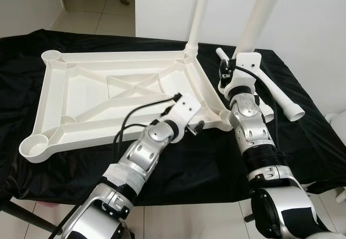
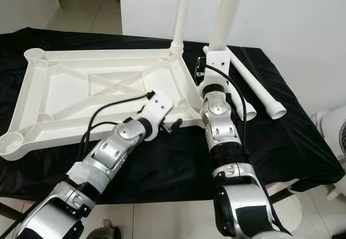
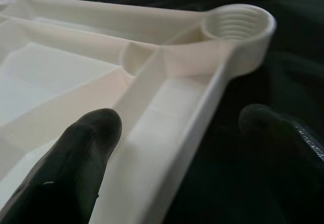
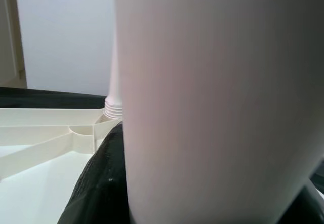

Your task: Building children table

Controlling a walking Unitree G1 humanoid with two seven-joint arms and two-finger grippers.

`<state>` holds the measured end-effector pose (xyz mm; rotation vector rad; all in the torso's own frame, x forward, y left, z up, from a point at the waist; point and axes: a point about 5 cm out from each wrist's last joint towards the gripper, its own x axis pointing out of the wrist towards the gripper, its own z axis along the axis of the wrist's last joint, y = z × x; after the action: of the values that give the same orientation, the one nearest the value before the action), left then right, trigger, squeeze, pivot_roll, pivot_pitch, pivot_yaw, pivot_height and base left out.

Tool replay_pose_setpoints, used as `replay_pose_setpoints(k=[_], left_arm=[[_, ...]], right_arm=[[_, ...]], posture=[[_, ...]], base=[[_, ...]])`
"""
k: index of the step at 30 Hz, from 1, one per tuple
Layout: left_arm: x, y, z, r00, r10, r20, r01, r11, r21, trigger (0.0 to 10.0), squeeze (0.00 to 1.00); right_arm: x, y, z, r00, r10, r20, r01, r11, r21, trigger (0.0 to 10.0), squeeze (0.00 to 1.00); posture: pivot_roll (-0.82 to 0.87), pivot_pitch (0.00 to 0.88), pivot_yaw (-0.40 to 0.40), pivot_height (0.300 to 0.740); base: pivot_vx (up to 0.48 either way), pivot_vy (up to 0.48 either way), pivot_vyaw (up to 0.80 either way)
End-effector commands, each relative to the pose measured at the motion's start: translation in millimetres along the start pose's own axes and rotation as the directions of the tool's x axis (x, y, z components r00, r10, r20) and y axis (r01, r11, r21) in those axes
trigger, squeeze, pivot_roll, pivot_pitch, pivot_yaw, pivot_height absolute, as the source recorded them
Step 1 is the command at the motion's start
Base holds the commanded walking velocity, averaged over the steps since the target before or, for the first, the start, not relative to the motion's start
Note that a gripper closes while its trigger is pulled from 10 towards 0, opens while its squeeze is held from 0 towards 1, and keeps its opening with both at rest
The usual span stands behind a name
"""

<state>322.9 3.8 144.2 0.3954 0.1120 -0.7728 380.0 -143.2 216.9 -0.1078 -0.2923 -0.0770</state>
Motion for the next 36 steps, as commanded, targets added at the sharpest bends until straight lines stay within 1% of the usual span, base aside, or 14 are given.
replay_pose_setpoints(k=[1, 6, 8, 11, 13, 20, 21, 22, 24, 29, 30, 31, 34, 36], left_arm=[[2.7, -5.5, -5, 0.999, -0.036, -0.017, 0.036, 0.998, 0.047, 10.0, 0.00], [5.7, -8.2, -7, 0.998, -0.053, -0.029, 0.055, 0.997, 0.062, 10.0, 0.00], [9.1, -11.4, -10, 0.996, -0.074, -0.044, 0.078, 0.994, 0.075, 10.0, 0.00], [12.8, -12.2, -15, 0.994, -0.073, -0.076, 0.079, 0.993, 0.086, 10.0, 0.00], [15.8, -11.0, -17, 0.994, -0.063, -0.094, 0.071, 0.994, 0.079, 10.0, 0.00], [21.7, -4.9, -13, 0.993, -0.056, -0.101, 0.065, 0.994, 0.085, 10.0, 0.00], [22.7, -3.2, -12, 0.994, -0.050, -0.099, 0.059, 0.994, 0.088, 4.5, 0.00], [23.6, -1.8, -10, 0.994, -0.048, -0.094, 0.057, 0.994, 0.090, 4.2, 0.00], [24.9, 0.2, -5, 0.995, -0.058, -0.075, 0.065, 0.994, 0.089, 0.0, 0.00], [25.6, -0.3, -4, 0.993, -0.087, -0.074, 0.095, 0.990, 0.101, 0.0, 0.00], [25.4, -1.7, -4, 0.991, -0.109, -0.073, 0.116, 0.987, 0.112, 2.4, 0.00], [25.3, -2.9, -4, 0.989, -0.124, -0.076, 0.132, 0.985, 0.115, 9.9, 0.00], [24.6, -8.4, -7, 0.979, -0.186, -0.083, 0.195, 0.973, 0.125, 10.0, 0.00], [24.6, -8.4, -7, 0.979, -0.186, -0.083, 0.195, 0.973, 0.125, 10.0, 0.00]], right_arm=[[-0.3, -5.1, 1, 1.000, -0.018, 0.003, 0.018, 1.000, -0.014, 10.0, 0.00], [-0.9, -4.7, 1, 1.000, -0.020, 0.002, 0.020, 1.000, -0.014, 10.0, 0.00], [-1.5, -4.6, 0, 1.000, -0.024, 0.002, 0.024, 1.000, -0.017, 10.0, 0.00], [-2.4, -4.2, 0, 1.000, -0.027, 0.001, 0.027, 0.999, -0.021, 10.0, 0.00], [-3.1, -4.2, 0, 1.000, -0.028, 0.001, 0.028, 0.999, -0.022, 10.0, 0.00], [-3.4, -4.0, 0, 0.999, -0.034, -0.002, 0.034, 0.999, -0.021, 10.0, 0.00], [-3.4, -4.0, 0, 0.999, -0.034, -0.001, 0.034, 0.999, -0.023, 10.0, 0.00], [-3.5, -3.9, 0, 0.999, -0.035, -0.002, 0.035, 0.999, -0.023, 10.0, 0.00], [-4.0, -3.8, -1, 0.999, -0.036, -0.004, 0.036, 0.999, -0.024, 10.0, 0.00], [-4.6, -3.9, -1, 0.999, -0.039, -0.007, 0.039, 0.999, -0.024, 10.0, 0.00], [-4.9, -3.7, -1, 0.999, -0.039, -0.008, 0.038, 0.999, -0.026, 10.0, 0.00], [-5.1, -3.7, -2, 0.999, -0.039, -0.009, 0.038, 0.999, -0.027, 10.0, 0.00], [-5.6, -3.6, -3, 0.999, -0.039, -0.013, 0.039, 0.999, -0.030, 10.0, 0.00], [-5.6, -3.6, -3, 0.999, -0.039, -0.013, 0.039, 0.999, -0.030, 10.0, 0.00]], posture=[[0.08, 0.033, -0.048, 0.740], [0.08, 0.031, -0.043, 0.740], [0.08, 0.028, -0.039, 0.740], [0.07, 0.026, -0.032, 0.740], [0.07, 0.028, -0.030, 0.740], [0.07, 0.033, -0.026, 0.740], [0.07, 0.033, -0.026, 0.740], [0.07, 0.036, -0.024, 0.740], [0.07, 0.039, -0.023, 0.740], [0.07, 0.046, -0.018, 0.740], [0.07, 0.048, -0.018, 0.740], [0.07, 0.049, -0.018, 0.740], [0.07, 0.051, -0.018, 0.740], [0.07, 0.051, -0.018, 0.740]], base=[[0.000, 0.000, 0.00], [0.000, 0.000, 0.00], [0.000, 0.000, 0.00], [0.000, 0.000, 0.00], [0.000, 0.000, 0.00], [0.000, 0.000, 0.00], [0.000, 0.000, 0.00], [0.000, 0.000, 0.00], [0.000, 0.000, 0.00], [0.000, 0.000, 0.00], [0.000, 0.000, 0.00], [0.000, 0.000, 0.00], [0.000, 0.000, 0.00], [0.000, 0.000, 0.00]])
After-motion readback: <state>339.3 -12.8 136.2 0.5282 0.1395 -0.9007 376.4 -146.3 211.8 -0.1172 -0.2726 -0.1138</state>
